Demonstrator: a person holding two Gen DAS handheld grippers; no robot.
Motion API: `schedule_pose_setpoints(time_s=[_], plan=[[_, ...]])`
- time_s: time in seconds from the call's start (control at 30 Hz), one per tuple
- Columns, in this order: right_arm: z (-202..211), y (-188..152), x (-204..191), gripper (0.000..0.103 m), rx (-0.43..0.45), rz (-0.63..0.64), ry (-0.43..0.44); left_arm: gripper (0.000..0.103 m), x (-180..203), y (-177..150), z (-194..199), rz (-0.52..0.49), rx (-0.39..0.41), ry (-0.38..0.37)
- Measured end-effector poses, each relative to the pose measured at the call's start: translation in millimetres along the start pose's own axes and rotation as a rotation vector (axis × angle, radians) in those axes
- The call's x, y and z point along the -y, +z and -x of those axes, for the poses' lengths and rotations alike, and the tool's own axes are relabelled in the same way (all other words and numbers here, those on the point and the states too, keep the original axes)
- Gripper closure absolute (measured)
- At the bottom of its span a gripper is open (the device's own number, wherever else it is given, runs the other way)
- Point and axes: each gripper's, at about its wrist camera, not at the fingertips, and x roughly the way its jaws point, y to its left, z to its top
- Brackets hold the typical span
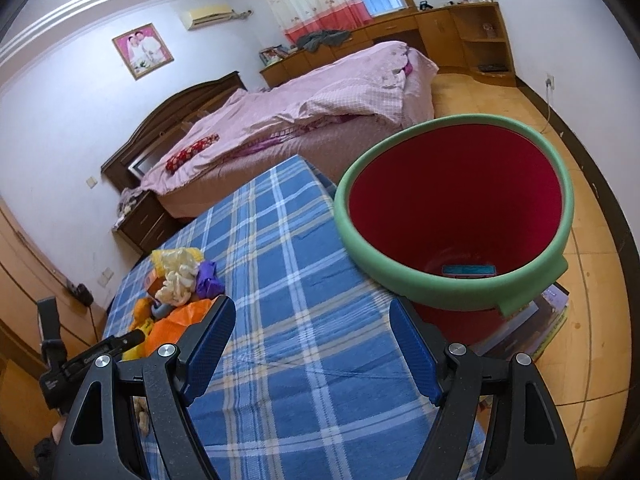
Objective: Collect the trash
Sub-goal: 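Return to the pile and grasp the yellow foam net with the left tool, then grasp the orange mesh bag with the right tool while the left tool holds the net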
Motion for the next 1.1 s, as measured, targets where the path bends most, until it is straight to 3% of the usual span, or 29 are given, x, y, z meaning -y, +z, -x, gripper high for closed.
schedule_pose_setpoints(time_s=[0.23,0.3,0.57,0.8,1.1], plan=[[2.2,-5.2,-5.6,0.023,-0.01,0.007,0.003,0.056,-17.8,-3.9,3.9,0.08,-0.012,-0.089],[2.9,-7.0,-8.2,0.023,-0.014,0.009,0.009,0.073,-21.7,-6.3,7.7,0.092,-0.008,-0.107],[8.1,-14.4,-26.5,0.023,-0.027,0.036,0.043,0.078,-29.3,-16.1,35.3,0.108,0.006,-0.153],[9.8,-23.1,-54.6,0.023,-0.051,0.082,0.074,0.078,-27.7,-25.8,63.9,0.056,0.01,-0.113],[-27.1,-30.1,-104.9,0.023,-0.12,0.205,0.095,0.078,-31.1,-24.0,64.4,0.007,0.03,-0.106]])
